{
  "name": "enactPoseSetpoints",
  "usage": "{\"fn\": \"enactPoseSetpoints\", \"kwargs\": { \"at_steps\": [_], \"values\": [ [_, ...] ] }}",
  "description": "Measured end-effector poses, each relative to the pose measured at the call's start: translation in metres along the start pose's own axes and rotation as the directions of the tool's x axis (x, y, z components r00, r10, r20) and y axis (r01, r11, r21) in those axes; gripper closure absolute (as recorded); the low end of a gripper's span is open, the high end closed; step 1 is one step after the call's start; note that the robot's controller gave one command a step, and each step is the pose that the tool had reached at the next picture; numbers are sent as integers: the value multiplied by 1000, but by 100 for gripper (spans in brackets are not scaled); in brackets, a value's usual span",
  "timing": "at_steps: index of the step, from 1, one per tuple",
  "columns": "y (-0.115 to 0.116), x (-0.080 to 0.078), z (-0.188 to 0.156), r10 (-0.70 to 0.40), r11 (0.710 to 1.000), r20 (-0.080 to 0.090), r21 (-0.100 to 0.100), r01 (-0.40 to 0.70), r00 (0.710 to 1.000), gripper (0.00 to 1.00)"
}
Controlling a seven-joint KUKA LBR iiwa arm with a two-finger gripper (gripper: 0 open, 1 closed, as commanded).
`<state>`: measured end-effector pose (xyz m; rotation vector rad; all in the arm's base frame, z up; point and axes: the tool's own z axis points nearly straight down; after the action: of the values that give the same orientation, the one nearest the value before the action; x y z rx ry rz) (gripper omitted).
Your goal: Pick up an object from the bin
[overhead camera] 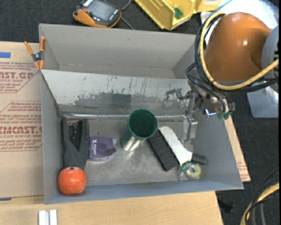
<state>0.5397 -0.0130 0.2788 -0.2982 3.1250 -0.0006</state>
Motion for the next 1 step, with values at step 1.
{"fn": "enactPoseSetpoints", "kwargs": {
  "at_steps": [1],
  "values": [
    [15,15,75,114,993,8,0,-114,993,0]
  ]
}}
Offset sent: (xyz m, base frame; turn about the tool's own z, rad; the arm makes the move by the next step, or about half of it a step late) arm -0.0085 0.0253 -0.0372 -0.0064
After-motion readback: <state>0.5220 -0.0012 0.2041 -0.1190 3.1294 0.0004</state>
